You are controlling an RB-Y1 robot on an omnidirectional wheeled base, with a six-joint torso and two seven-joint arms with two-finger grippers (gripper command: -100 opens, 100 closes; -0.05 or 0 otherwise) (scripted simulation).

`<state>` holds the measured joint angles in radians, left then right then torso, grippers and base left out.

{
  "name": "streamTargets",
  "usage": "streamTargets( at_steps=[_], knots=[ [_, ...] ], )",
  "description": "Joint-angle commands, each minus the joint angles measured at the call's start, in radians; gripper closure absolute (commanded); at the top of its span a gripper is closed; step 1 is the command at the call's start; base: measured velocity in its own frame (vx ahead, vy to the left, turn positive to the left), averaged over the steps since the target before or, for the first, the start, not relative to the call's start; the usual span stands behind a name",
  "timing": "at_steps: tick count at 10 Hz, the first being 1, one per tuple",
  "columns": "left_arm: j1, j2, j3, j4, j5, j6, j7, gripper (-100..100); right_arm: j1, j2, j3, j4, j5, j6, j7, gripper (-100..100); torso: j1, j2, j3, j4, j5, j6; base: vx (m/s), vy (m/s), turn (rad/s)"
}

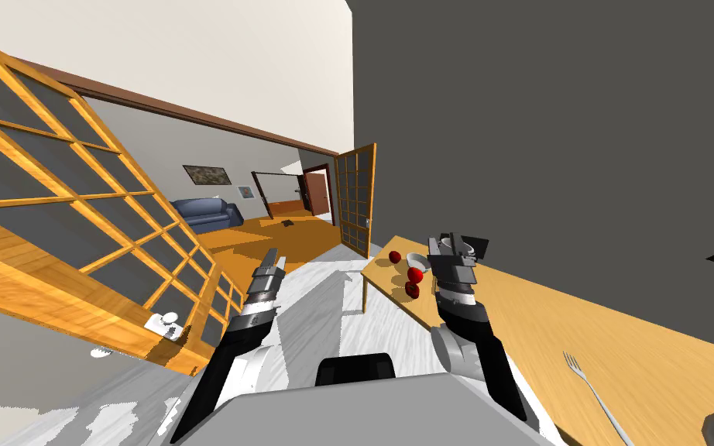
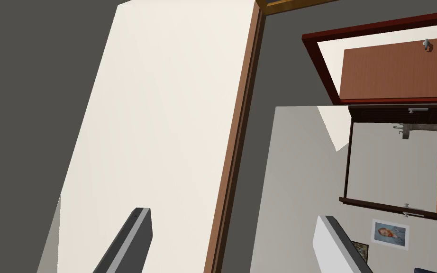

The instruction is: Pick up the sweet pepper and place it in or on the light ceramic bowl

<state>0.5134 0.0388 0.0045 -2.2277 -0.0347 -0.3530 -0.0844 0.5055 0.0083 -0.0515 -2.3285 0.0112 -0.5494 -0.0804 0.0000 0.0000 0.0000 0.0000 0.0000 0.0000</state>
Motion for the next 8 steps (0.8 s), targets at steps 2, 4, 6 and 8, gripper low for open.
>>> streamTargets(
  at_steps=[2, 4, 6, 8],
  knots=[
    [0.0, 0.0, 0.0, 0.0, 0.0, 0.0, 0.0, 0, -0.012, -0.047, 0.004, 0.016, 0.051, 0.05, -0.006, -100, 0.0, 0.001, 0.001, 0.0, 0.0, 0.0, -0.044, -0.003, 0.08],
    [0.0, 0.0, 0.0, 0.0, 0.0, 0.0, 0.0, 0, -0.024, -0.08, 0.009, 0.037, 0.104, 0.101, -0.012, -100, -0.001, 0.004, 0.002, 0.001, 0.0, 0.0, -0.058, -0.008, 0.071],
    [0.0, 0.0, 0.0, 0.0, 0.0, 0.0, 0.0, 0, -0.04, -0.111, 0.017, 0.069, 0.164, 0.157, -0.021, -100, -0.001, 0.003, 0.002, 0.001, 0.0, 0.0, -0.049, -0.005, 0.115],
    [0.0, 0.0, 0.0, 0.0, 0.0, 0.0, 0.0, 0, -0.049, -0.126, 0.021, 0.089, 0.217, 0.2, -0.025, -100, 0.0, 0.002, 0.001, 0.001, 0.0, 0.0, -0.031, -0.006, 0.058]
  ],
)
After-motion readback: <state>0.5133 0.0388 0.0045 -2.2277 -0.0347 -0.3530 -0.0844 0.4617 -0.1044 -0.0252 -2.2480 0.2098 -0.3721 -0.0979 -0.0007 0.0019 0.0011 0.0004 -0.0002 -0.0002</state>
